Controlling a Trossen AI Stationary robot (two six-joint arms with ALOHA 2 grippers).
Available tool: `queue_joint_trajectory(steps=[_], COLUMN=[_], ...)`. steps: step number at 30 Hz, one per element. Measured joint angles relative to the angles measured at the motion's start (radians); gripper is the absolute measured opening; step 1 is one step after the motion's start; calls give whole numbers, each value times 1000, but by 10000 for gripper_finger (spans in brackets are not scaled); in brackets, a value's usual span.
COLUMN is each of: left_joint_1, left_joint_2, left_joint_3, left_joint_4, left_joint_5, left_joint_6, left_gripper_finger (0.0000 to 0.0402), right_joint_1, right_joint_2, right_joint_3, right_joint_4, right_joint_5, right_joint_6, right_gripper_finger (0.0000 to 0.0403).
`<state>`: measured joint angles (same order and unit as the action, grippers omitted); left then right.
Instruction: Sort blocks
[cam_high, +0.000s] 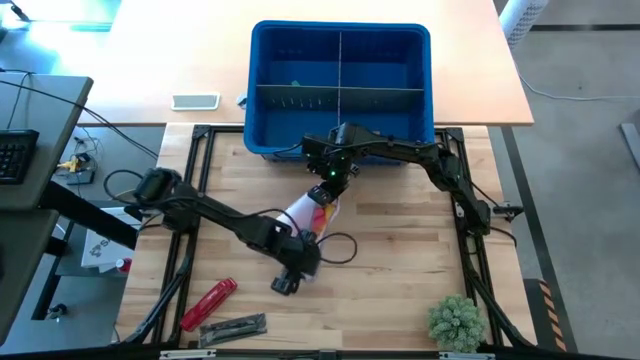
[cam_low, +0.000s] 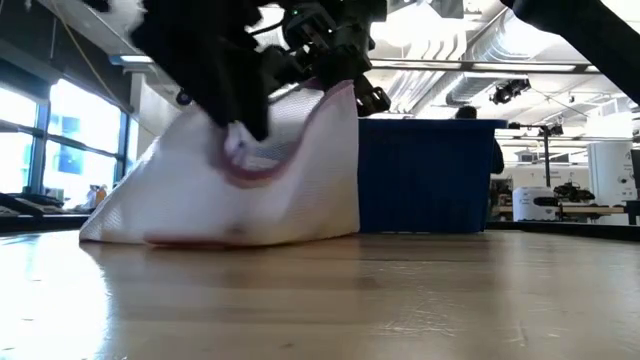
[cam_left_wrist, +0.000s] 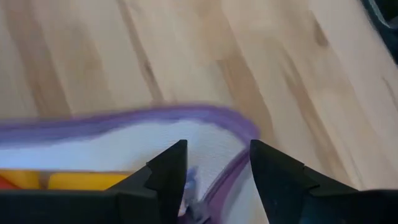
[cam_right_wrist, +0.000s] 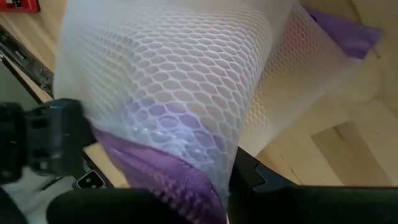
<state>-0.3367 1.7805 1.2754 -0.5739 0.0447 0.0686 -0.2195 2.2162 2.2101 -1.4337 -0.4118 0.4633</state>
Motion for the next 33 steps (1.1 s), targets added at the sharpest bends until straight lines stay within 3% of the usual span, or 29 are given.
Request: queue_joint_trajectory(steps=[11,18,20,25,30,33], left_joint_1=[-46,-95,-111,-119,-118,-117], left_joint_2=[-13,-13,-13,-1,28,47], left_joint_3=[51,50,50,50,50,50], left_joint_4=[-283,-336,-345,-435,-506,-538], left_joint_5=[-55,-377,-425,-277,-260,-263], left_joint_6=[150,375,402,404,403,405], left_gripper_finger=[183,184,184,184,181,151], right_joint_1=[0,-1,-1,0,0,0], right_joint_2=[0,0,0,0,0,0], right_joint_3=[0,0,0,0,0,0], right_joint_4=[-5,-6,-6,-6,-6,-6], right_joint_5=[2,3,3,1,0,0], right_joint_6=[-16,-7,3,8,8,10], right_gripper_finger=[0,0,0,0,0,0])
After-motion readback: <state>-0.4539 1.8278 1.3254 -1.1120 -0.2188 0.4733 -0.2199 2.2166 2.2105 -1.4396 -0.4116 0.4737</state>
